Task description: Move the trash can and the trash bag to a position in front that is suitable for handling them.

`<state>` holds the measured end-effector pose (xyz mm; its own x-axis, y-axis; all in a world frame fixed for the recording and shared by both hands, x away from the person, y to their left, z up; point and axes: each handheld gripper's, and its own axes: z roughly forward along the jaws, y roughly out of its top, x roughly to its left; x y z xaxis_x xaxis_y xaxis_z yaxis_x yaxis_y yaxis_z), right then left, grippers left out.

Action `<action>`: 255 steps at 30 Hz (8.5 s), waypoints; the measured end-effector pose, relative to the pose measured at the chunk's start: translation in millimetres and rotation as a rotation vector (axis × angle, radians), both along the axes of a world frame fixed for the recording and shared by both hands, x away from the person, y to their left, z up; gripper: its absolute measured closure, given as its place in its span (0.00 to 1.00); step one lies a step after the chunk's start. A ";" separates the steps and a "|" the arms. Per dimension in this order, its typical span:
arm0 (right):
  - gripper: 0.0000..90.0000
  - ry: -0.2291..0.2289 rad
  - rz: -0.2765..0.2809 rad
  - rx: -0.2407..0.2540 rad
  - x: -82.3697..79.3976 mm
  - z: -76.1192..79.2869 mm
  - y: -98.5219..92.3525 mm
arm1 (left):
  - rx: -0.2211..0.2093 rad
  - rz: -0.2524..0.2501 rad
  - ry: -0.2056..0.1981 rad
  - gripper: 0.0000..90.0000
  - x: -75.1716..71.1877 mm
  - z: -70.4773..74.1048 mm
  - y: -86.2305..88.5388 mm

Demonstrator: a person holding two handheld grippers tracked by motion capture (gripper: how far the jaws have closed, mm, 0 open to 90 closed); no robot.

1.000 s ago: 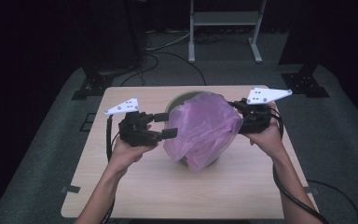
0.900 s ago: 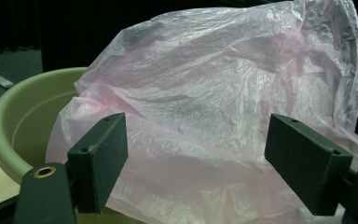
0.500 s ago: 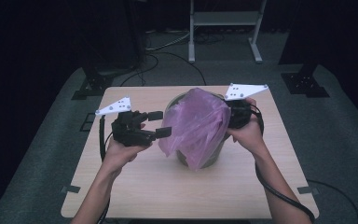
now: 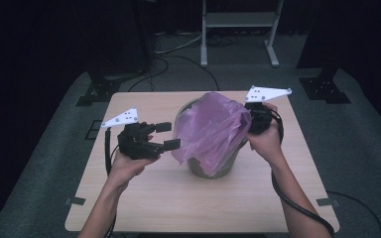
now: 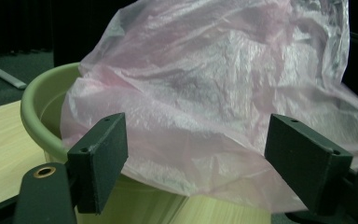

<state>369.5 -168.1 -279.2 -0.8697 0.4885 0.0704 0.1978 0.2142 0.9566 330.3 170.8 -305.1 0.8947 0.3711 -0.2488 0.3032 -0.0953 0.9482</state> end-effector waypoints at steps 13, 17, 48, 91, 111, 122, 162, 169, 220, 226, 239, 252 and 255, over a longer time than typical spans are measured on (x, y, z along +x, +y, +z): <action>1.00 0.018 -0.071 0.041 9.6 1.9 -6.1 | 0.002 0.003 0.019 0.22 -5.7 -21.1 13.2; 1.00 0.025 -0.091 0.052 11.0 4.6 -7.5 | 0.008 -0.005 0.025 0.22 -7.4 -27.4 12.3; 1.00 0.028 0.041 -0.037 -10.2 -7.3 -7.9 | 0.029 0.002 -0.082 0.75 26.1 14.5 -59.6; 1.00 0.157 -0.167 -0.060 2.0 -42.7 -99.9 | 0.066 0.239 0.061 0.98 57.2 0.3 27.7; 0.72 0.172 -0.155 -0.023 -5.6 -50.9 -111.2 | 0.089 0.186 0.039 0.85 48.1 -9.1 33.7; 0.66 0.144 -0.183 -0.014 -22.9 -46.3 -137.4 | 0.087 0.186 0.037 0.86 47.1 -6.8 35.8; 1.00 0.126 -0.118 -0.059 -0.7 -24.3 -87.1 | 0.110 0.197 0.081 0.91 68.6 -14.1 36.1; 1.00 0.182 -0.176 0.000 23.8 -30.3 -83.7 | 0.132 0.222 0.095 0.93 85.5 -21.3 33.2; 1.00 0.270 -0.222 -0.044 31.4 -53.9 -70.3 | 0.203 0.171 0.107 0.95 73.6 -46.4 29.1; 1.00 0.272 -0.134 -0.131 10.6 -49.5 -64.6 | 0.207 0.184 0.079 0.96 62.6 -45.4 39.4; 1.00 0.334 -0.313 -0.063 51.1 -64.4 -67.6 | 0.186 0.255 0.161 0.98 100.0 -59.1 32.4; 1.00 0.400 -0.309 -0.065 66.4 -88.4 -58.3 | 0.184 0.270 0.208 0.98 119.0 -71.6 23.1; 1.00 0.409 -0.308 -0.069 68.0 -91.4 -56.8 | 0.194 0.266 0.215 0.98 121.6 -74.8 20.1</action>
<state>437.5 -224.9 -370.6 -0.5927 0.7333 0.3332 0.6163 0.1465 0.7738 451.9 190.8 -379.9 0.6957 0.6417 -0.3227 0.5315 -0.1578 0.8322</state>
